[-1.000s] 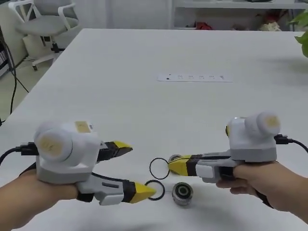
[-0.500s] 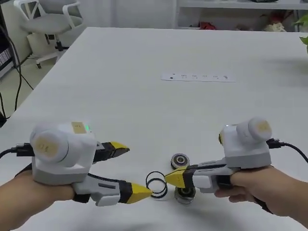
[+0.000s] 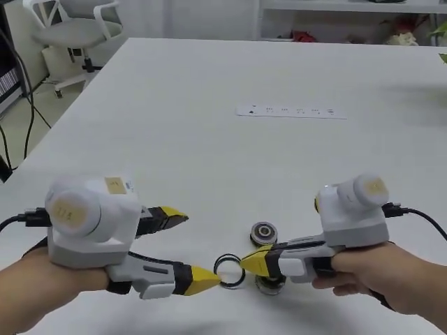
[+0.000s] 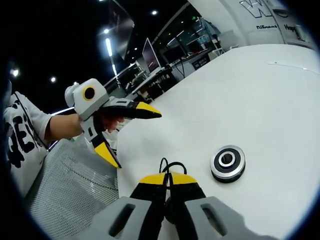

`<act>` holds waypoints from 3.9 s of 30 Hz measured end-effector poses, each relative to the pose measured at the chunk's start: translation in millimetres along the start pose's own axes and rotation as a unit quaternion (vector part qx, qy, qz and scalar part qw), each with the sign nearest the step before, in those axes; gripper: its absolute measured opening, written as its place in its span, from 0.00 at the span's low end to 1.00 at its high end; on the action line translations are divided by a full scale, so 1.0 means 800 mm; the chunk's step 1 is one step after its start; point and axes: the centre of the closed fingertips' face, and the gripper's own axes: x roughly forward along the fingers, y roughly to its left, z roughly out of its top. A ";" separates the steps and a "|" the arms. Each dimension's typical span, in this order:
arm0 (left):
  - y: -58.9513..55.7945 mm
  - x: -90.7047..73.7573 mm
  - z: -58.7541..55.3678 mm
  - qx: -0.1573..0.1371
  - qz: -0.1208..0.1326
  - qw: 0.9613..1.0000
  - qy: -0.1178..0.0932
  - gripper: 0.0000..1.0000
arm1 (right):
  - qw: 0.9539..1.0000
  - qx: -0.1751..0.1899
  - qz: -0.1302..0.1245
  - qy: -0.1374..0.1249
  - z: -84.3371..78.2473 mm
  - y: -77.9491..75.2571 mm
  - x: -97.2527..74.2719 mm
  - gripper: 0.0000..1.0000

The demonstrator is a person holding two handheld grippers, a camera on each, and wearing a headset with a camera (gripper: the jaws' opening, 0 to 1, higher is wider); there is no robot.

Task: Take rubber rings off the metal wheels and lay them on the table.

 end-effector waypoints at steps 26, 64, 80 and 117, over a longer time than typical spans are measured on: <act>0.000 0.007 0.003 -0.001 -0.007 1.000 0.005 0.66 | 0.999 -0.041 -0.030 -0.016 0.016 -0.012 -0.018 0.13; 0.034 0.042 0.037 -0.002 -0.004 1.000 -0.004 0.59 | 0.992 -0.047 -0.098 -0.058 0.032 -0.075 -0.075 0.18; 0.032 0.072 0.031 0.000 -0.019 1.000 0.009 0.53 | 0.991 -0.075 -0.106 -0.031 0.010 -0.093 -0.067 0.17; 0.006 0.139 0.026 0.011 -0.053 0.998 0.017 0.24 | 0.989 -0.114 -0.091 -0.021 0.006 -0.094 -0.046 0.09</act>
